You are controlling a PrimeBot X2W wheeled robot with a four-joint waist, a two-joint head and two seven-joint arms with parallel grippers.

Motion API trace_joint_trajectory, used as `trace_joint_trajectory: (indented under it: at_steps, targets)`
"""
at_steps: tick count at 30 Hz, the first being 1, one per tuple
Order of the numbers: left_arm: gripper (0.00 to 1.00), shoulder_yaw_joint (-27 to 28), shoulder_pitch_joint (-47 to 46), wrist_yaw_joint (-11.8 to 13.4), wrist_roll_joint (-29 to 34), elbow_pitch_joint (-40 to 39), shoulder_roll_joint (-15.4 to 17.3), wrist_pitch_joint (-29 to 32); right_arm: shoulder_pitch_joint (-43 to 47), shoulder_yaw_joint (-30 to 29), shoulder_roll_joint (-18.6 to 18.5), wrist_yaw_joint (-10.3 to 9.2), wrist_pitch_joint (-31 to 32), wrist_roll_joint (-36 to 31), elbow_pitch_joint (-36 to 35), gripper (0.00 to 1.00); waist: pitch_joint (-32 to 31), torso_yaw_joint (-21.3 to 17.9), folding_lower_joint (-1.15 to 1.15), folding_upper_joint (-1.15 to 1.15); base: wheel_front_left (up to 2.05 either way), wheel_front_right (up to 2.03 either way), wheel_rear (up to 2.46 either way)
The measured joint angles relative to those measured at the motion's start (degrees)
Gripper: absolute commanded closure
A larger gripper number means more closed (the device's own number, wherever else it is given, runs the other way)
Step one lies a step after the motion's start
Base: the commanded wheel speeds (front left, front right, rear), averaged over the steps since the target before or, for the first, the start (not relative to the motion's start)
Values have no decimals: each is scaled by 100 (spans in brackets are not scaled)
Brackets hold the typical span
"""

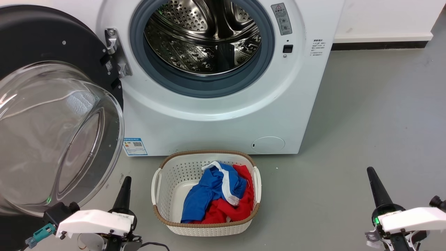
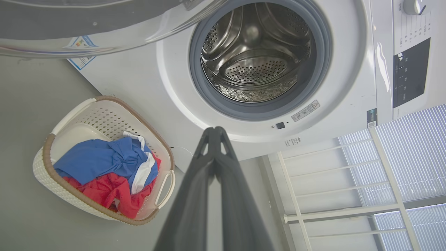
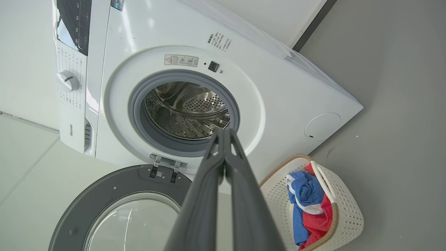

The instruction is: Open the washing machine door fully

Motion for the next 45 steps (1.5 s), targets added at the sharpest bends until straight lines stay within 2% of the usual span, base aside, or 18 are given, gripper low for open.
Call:
trace_joint_trajectory:
  at_steps: [45]
  targets:
    - [100, 589, -141, -479, -1911, 91, -328, 505, -268, -124, 44, 0, 325, 2215, 215, 100, -2, 94, 0, 0, 0, 0, 0]
